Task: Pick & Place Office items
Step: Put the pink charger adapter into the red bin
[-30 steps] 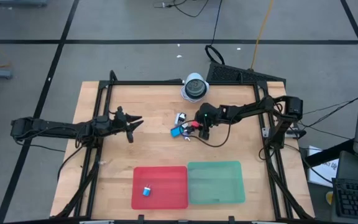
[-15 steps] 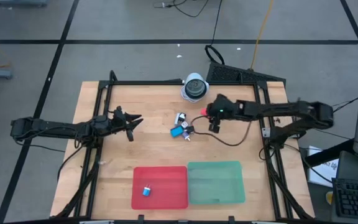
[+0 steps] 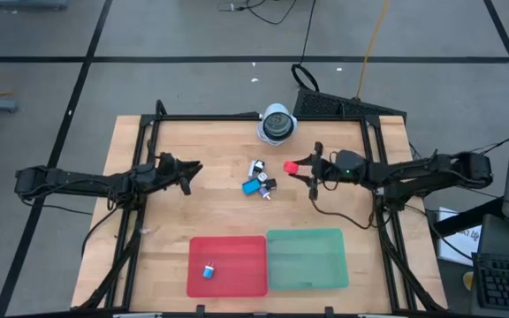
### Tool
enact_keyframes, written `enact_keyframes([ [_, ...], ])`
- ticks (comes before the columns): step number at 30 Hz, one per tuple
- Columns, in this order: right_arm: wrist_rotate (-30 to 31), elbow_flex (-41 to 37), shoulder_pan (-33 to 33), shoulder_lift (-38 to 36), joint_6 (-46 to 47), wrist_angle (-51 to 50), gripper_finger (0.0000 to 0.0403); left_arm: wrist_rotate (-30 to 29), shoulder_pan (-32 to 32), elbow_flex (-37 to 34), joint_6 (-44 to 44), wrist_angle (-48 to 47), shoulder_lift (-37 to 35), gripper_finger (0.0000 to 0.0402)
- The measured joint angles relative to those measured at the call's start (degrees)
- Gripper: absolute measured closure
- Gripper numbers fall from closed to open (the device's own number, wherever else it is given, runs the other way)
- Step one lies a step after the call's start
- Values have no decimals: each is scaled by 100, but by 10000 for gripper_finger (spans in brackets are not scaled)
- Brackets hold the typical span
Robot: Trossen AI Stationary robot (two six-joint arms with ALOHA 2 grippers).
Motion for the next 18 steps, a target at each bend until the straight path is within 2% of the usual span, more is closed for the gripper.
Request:
enact_keyframes([
  [3,-42,-68,132,144,-307,280,255,202,-1,36,-842,23,129,289],
  [7,173,-69,498,382,-836,388,255,596,-1,92,-1539,611,423,241],
  [13,862,39,1026,665,-1746,884,255,727,-13,484,-1611,1092,1167,142],
  [18,1591,397,1405,903,-2283,692,255,748,-145,1225,-1358,1069,2186,98],
])
